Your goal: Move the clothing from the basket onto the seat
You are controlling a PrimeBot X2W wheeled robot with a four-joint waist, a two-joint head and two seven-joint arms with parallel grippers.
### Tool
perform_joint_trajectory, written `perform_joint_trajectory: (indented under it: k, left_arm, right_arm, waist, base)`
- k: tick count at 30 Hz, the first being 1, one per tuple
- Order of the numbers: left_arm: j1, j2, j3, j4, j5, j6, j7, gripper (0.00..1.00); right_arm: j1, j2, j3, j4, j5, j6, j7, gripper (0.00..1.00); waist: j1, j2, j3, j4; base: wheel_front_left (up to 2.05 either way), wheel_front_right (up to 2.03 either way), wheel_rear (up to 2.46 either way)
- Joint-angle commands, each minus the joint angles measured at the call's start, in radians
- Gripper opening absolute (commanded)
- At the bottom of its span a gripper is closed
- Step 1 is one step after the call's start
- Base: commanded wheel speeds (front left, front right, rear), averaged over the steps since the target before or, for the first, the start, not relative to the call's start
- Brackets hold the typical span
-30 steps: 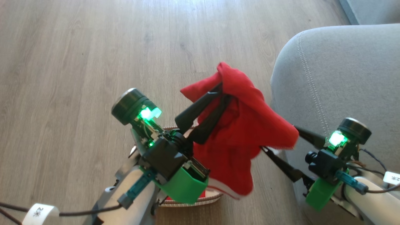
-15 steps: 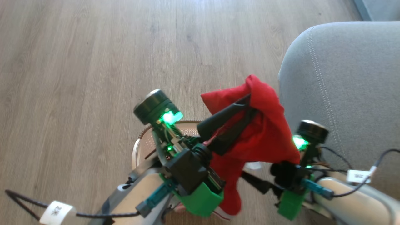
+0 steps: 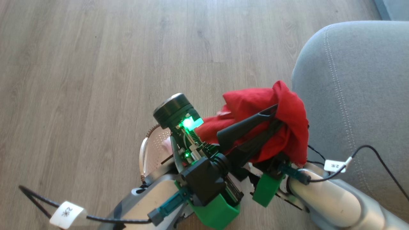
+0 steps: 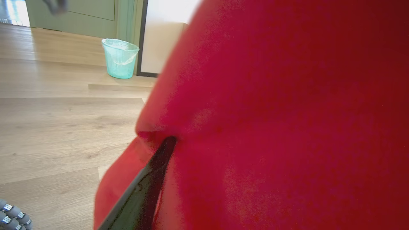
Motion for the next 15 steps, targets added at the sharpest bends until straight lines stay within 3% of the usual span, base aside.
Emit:
perform_joint_trajectory:
  k: [1, 15]
  left_arm:
    - [-0.043, -0.007, 0.029, -0.037, -0.011, -0.001, -0.004, 0.0]
    - [0.004, -0.007, 0.155, -0.001, -0.017, -0.001, -0.004, 0.0]
  right_arm:
    - [-0.001, 0.019, -0.022, -0.014, 0.013, 0.0, -0.001, 0.0]
    - [0.052, 0.043, -0.209, 0.048, -0.011, 0.0, -0.001, 0.0]
  waist:
    - [0.0, 0.0, -0.001, 0.004]
    - [0.0, 0.0, -0.007, 0.014]
  base:
    - [0.0, 0.0, 0.0]
    - [0.0, 0.0, 0.0]
